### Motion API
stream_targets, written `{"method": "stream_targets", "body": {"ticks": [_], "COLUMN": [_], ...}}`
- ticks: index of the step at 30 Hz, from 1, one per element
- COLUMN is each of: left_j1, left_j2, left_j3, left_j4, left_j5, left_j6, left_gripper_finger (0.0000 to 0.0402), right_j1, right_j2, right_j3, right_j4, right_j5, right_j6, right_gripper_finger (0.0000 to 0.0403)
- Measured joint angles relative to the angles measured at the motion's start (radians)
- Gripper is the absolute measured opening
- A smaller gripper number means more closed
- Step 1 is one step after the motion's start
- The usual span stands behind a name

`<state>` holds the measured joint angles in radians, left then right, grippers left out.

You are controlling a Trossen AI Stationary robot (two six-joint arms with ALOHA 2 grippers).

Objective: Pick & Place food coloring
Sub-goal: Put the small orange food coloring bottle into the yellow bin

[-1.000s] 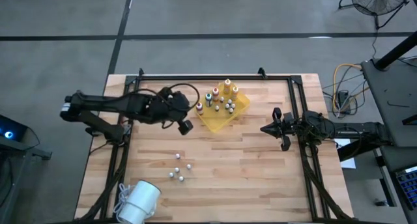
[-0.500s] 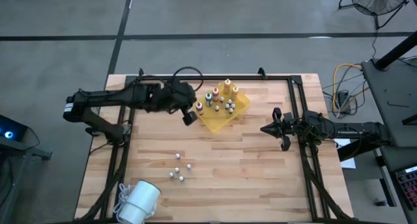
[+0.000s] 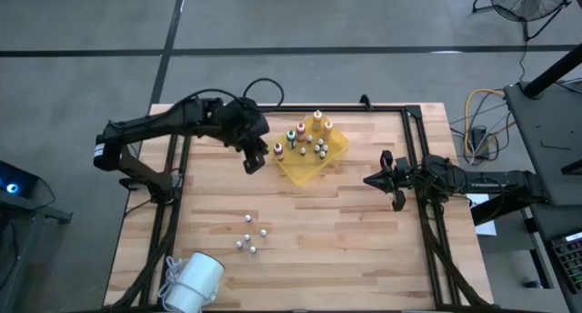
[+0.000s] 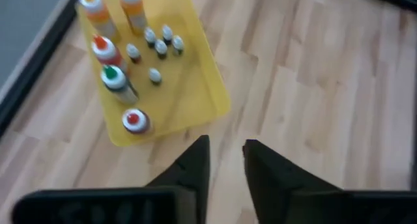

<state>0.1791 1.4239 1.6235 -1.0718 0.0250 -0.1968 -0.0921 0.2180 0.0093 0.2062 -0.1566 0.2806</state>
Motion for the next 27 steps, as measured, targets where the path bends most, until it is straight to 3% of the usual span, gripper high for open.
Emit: {"method": "stream_targets", "body": {"ticks": [12, 27], "left_j1": [-0.012, -0.187], "left_j2": [0.0, -0.001], "left_j3": [0.01, -0.037], "left_j4": [-0.212, -0.26], "left_j5": [0.066, 0.071], "left_j6": [0.041, 0.277], "left_gripper_finger": [0.019, 0.0197], "right_j1": [0.0, 0.0], "right_j2": [0.0, 0.001], "right_j3": [0.0, 0.0], "right_j4": [0.0, 0.0], "right_j5": [0.0, 0.0], "right_j6": [0.0, 0.0], "right_gripper_finger": [0.0009, 0.0009]}}
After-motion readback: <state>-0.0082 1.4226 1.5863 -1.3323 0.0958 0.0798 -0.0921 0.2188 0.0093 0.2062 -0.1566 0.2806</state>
